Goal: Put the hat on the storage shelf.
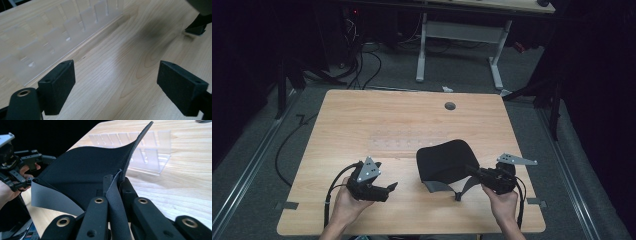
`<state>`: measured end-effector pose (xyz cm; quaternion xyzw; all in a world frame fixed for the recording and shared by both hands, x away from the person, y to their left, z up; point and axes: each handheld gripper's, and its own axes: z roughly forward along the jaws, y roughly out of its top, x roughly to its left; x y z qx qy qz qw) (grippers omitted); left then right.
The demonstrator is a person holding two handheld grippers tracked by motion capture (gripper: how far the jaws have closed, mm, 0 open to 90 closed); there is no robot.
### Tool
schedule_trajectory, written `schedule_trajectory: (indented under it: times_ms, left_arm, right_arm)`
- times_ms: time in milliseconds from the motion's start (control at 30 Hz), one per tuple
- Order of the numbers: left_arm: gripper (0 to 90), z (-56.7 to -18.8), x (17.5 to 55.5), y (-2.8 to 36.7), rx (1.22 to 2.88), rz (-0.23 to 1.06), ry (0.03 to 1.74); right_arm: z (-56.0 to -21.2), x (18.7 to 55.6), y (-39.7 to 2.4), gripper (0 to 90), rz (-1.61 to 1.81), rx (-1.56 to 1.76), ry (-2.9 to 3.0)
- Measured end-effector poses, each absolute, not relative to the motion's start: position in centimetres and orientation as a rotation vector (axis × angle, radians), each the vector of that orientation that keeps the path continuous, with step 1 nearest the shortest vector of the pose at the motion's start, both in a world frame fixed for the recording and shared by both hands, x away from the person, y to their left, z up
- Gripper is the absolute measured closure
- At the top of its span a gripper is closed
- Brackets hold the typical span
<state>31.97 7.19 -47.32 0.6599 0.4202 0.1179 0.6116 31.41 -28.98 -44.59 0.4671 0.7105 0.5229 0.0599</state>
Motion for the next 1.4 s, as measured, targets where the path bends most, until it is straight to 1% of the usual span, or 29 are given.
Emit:
schedule_trajectory:
  times_ms: [233,467,933,1133,1167,1400]
  left_arm:
    - [15.5,-46.3,31.3,6.1,1.529,0.259,0.918]
    - [15.4,-46.8,31.0,5.6,1.553,0.259,0.904]
    - [15.7,-46.7,30.7,5.5,1.537,0.267,0.858]
    - [15.6,-46.7,30.6,5.3,1.545,0.275,0.841]
    - [16.0,-46.7,30.5,5.2,1.550,0.293,0.829]
    - [17.7,-46.4,30.1,4.9,1.540,0.316,0.797]
  right_arm:
    - [-44.5,32.2,-27.8,86.1,1.586,1.404,2.202]
    - [-44.0,32.8,-26.8,86.1,1.584,1.388,2.247]
    - [-44.1,33.7,-25.0,86.0,1.550,1.384,2.322]
    - [-44.0,34.0,-24.7,86.0,1.524,1.388,2.347]
    - [-44.1,34.1,-24.4,86.0,1.508,1.386,2.359]
    - [-44.1,34.2,-23.9,85.9,1.474,1.394,2.386]
